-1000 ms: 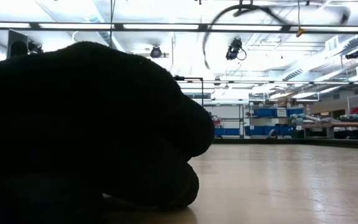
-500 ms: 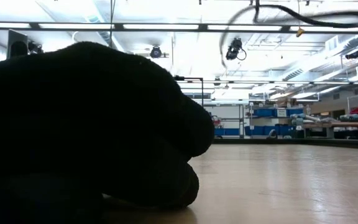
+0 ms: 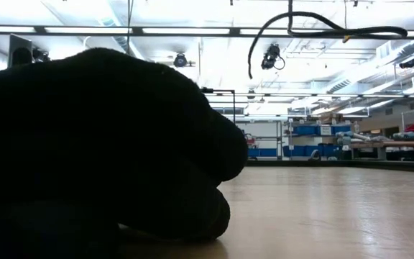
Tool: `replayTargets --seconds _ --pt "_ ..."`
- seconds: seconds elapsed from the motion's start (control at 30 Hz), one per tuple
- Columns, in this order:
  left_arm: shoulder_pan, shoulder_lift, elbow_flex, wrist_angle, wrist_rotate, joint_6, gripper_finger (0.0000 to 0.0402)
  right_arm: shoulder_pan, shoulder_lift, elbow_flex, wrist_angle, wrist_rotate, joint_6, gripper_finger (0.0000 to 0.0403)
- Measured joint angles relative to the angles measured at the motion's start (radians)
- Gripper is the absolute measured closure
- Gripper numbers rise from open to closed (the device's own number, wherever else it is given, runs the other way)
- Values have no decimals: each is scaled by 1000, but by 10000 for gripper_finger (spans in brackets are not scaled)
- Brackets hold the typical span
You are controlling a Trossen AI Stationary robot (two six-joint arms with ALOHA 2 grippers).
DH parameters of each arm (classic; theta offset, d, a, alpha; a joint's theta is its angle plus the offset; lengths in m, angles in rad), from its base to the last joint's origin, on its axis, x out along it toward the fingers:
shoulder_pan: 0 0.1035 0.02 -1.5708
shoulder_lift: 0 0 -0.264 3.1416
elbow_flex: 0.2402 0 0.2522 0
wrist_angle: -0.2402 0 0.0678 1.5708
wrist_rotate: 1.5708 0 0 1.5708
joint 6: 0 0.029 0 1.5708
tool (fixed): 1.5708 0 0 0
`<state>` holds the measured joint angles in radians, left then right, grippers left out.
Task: Coil cords
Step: Coil the black wire cable into the black spool
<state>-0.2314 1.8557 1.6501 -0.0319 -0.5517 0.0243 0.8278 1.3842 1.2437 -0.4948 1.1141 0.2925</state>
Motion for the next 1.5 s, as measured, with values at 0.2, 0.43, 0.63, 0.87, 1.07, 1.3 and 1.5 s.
replayTargets --seconds 0.2,0.43,0.63,0.87,1.07,1.3,1.5 --pt "0 0 0 -1 -12 -31 402 -21 0 0 -5 -4 29 307" --pt "-10 0 0 -3 -29 -42 402 -42 0 0 -50 -5 90 310" --pt "-13 -1 0 -2 -47 -37 402 -59 0 0 -28 -14 107 310" --pt "-12 -1 0 21 -65 -31 402 -91 4 0 0 -79 111 312" --pt "-17 -2 0 22 -65 -30 402 -86 4 0 1 -63 75 377" --pt "-18 -2 0 73 -43 -32 402 -83 4 0 27 -59 23 395" --pt "-21 -2 0 176 -7 -33 402 -91 4 -68 346 -55 -244 398"
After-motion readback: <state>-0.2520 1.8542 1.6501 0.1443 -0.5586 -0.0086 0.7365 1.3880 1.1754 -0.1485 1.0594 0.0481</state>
